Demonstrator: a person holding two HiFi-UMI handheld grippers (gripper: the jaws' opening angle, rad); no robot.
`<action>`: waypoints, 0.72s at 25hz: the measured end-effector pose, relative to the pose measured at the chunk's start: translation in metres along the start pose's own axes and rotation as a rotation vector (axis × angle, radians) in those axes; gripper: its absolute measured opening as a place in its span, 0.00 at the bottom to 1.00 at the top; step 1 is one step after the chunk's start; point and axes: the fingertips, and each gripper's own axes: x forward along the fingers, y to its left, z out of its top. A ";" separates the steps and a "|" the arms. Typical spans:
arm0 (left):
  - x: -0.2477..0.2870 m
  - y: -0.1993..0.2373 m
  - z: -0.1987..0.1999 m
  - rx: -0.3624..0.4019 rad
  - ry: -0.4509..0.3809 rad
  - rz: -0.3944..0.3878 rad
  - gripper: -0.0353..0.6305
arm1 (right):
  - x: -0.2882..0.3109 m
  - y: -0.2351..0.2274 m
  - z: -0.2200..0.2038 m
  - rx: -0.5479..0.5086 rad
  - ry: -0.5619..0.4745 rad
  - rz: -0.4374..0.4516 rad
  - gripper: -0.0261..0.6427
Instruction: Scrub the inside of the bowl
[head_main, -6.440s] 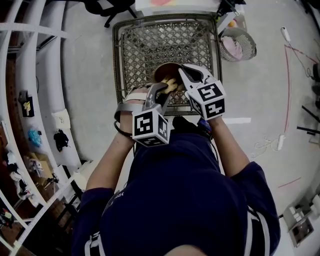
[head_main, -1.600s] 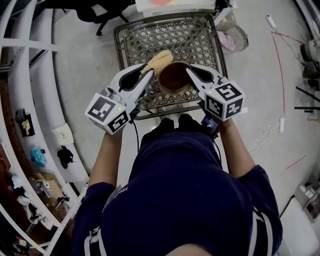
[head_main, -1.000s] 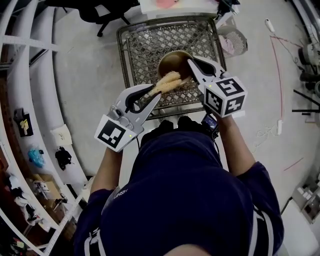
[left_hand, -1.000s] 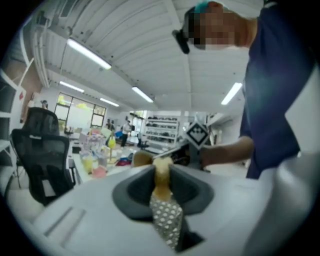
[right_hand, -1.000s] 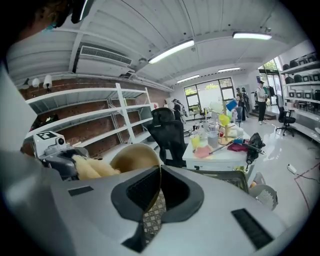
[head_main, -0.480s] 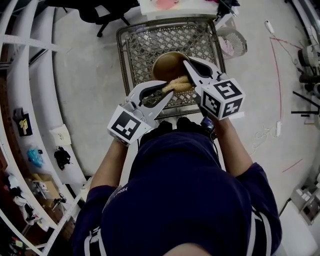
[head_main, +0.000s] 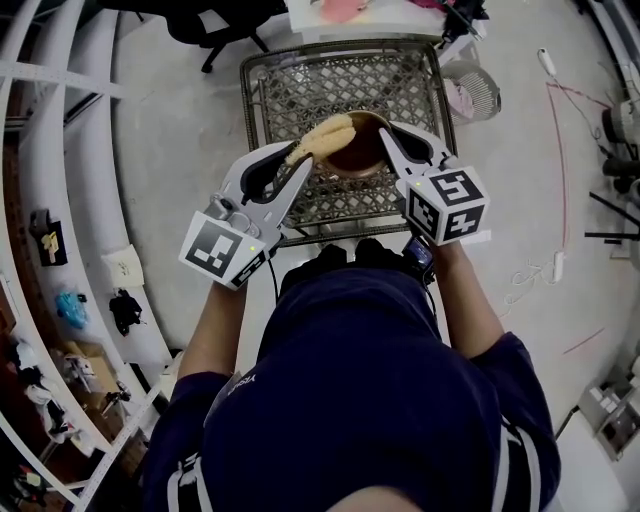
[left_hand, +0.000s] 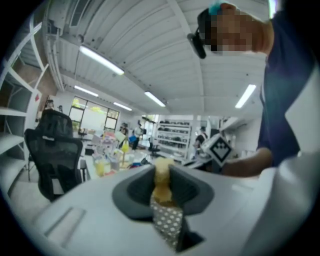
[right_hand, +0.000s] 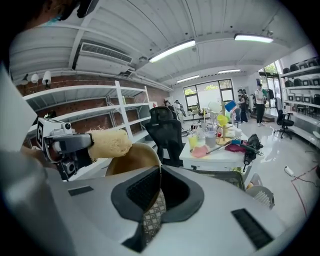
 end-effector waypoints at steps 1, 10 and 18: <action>0.001 0.001 -0.002 -0.001 0.010 -0.002 0.17 | 0.002 0.001 -0.001 0.005 0.002 0.003 0.06; 0.009 -0.008 -0.020 -0.046 0.053 -0.057 0.17 | 0.008 -0.011 -0.009 0.020 0.026 -0.008 0.06; 0.006 -0.001 -0.030 -0.140 0.037 -0.041 0.17 | 0.007 -0.015 -0.018 0.022 0.049 -0.014 0.06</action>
